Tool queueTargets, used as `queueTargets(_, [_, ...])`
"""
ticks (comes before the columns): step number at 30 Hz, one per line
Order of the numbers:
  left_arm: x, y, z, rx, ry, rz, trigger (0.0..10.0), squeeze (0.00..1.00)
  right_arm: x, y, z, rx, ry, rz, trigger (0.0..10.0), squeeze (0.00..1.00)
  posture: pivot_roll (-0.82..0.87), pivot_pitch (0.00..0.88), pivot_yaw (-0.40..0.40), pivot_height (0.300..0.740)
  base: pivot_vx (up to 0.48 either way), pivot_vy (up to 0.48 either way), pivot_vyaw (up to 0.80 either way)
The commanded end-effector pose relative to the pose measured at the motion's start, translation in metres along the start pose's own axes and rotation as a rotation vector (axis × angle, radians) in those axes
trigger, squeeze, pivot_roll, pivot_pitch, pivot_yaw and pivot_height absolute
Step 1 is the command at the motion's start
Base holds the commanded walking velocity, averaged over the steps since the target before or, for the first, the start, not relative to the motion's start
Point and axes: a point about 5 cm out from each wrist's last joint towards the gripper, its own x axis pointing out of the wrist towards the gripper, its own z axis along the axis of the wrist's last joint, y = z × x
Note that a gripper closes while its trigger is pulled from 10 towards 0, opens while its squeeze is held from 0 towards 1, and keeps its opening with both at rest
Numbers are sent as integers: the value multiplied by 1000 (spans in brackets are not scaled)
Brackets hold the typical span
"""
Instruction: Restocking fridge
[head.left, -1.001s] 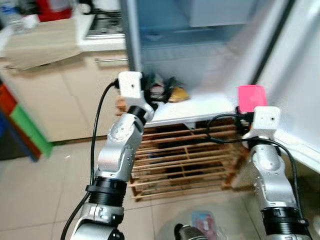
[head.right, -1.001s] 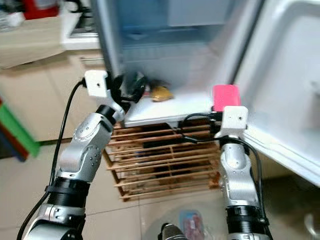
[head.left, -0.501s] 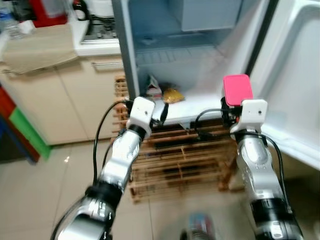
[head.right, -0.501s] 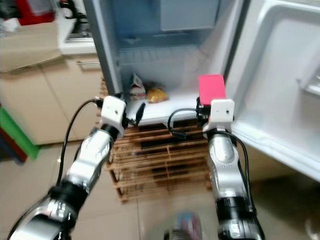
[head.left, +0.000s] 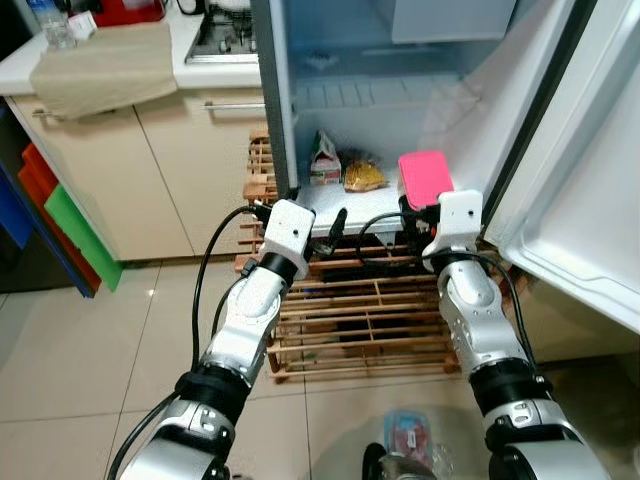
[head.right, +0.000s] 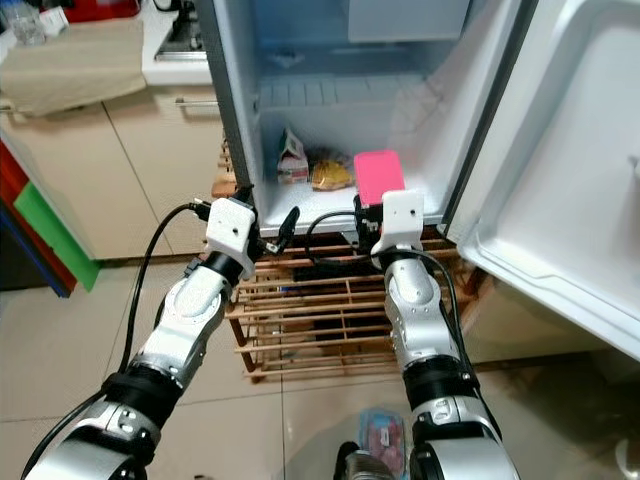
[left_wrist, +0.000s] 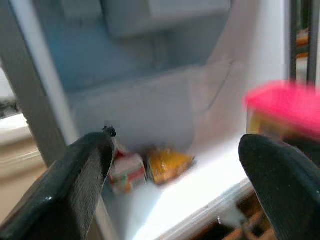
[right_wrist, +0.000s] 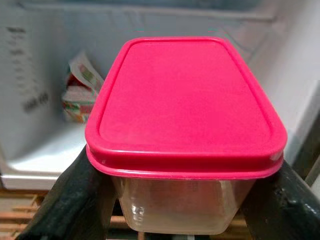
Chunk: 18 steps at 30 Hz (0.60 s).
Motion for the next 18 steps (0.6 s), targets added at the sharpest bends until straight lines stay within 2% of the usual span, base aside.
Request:
queueTargets(1, [-1, -1, 1, -16, 2, -12, 10000, 0, 7, 6, 11, -8, -42, 18, 0, 0, -52, 101, 35, 740, 480, 0, 0])
queueTargets(11, [-3, -9, 8, -12, -5, -88, 10000, 0, 15, 5, 12, -13, -47, 3, 0, 0, -43, 116, 43, 740, 480, 0, 0])
queueTargets(18, [-2, -16, 21, -23, -40, -148, 10000, 0, 14, -2, 4, -70, -6, -72, 0, 0, -30, 126, 44, 740, 0, 0, 0])
